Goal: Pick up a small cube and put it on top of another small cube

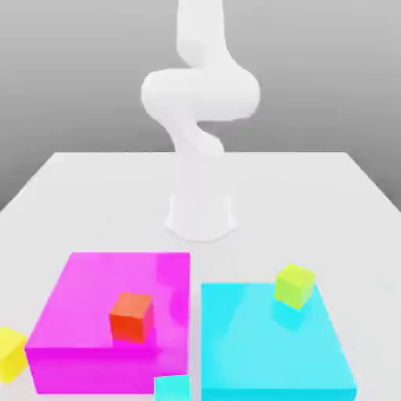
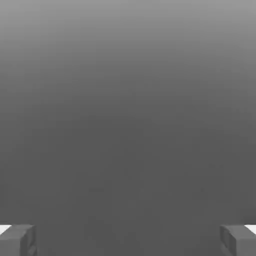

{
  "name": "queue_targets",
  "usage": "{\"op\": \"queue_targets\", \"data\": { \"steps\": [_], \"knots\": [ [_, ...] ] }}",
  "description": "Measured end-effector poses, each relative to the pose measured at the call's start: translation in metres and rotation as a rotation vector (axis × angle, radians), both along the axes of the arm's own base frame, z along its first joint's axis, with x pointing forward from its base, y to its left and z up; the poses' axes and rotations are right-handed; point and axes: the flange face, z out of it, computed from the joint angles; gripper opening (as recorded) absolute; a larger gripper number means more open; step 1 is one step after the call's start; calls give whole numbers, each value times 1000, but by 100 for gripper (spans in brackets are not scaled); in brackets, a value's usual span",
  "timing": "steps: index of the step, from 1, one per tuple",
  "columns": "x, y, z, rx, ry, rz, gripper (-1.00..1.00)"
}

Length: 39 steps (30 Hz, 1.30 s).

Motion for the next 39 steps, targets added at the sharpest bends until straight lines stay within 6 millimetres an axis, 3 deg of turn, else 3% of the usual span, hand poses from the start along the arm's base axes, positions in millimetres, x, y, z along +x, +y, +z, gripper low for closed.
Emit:
{"op": "queue_targets", "data": {
  "steps": [4,8,12,16,20,24,30,34,35,39],
  "knots": [
    [47,-37,-56,178,115,-165,0],
    [82,-74,-117,327,223,-349,0],
    [105,-110,-183,450,323,-555,0],
    [116,-148,-251,548,411,-780,0],
    [112,-192,-318,621,477,-1035,0],
    [101,-224,-382,659,526,-1279,0],
    [62,-276,-467,661,541,-1670,0],
    [53,-287,-523,652,533,-1747,0],
    [52,-287,-538,652,533,-1750,-100],
    [52,-288,-538,652,530,-1750,-100]
  ]
}}
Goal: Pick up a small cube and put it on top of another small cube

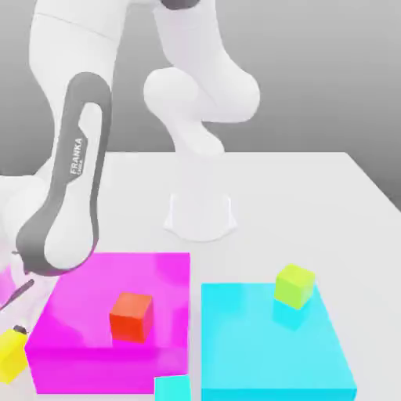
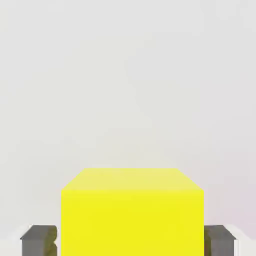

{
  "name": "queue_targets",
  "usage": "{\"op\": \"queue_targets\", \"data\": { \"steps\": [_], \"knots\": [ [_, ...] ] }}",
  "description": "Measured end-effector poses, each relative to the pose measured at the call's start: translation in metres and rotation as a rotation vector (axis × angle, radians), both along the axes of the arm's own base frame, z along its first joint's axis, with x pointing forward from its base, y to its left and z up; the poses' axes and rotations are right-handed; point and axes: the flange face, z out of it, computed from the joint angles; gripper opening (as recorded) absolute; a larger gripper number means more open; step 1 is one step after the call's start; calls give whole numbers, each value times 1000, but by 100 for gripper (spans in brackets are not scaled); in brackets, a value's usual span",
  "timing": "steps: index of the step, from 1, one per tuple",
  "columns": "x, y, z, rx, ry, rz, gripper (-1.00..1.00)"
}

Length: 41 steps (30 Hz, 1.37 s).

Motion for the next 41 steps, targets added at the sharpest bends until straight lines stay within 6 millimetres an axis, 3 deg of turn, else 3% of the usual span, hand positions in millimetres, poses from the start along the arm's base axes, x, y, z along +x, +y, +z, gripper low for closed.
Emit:
{"op": "queue_targets", "data": {
  "steps": [3,7,16,19,24,32,34,37,38,41],
  "knots": [
    [0,0,-3,0,1,-2,-100],
    [1,0,46,-2,0,8,-100],
    [65,27,86,-112,-33,547,-100],
    [81,58,88,-105,-29,773,-100],
    [95,134,90,-56,-22,1193,-100],
    [92,259,108,-23,-6,1882,-100],
    [85,268,98,-6,1,1903,-100],
    [84,271,59,-1,3,1910,-100],
    [83,271,48,-1,4,1910,100],
    [83,271,48,-1,4,1910,100]
  ]
}}
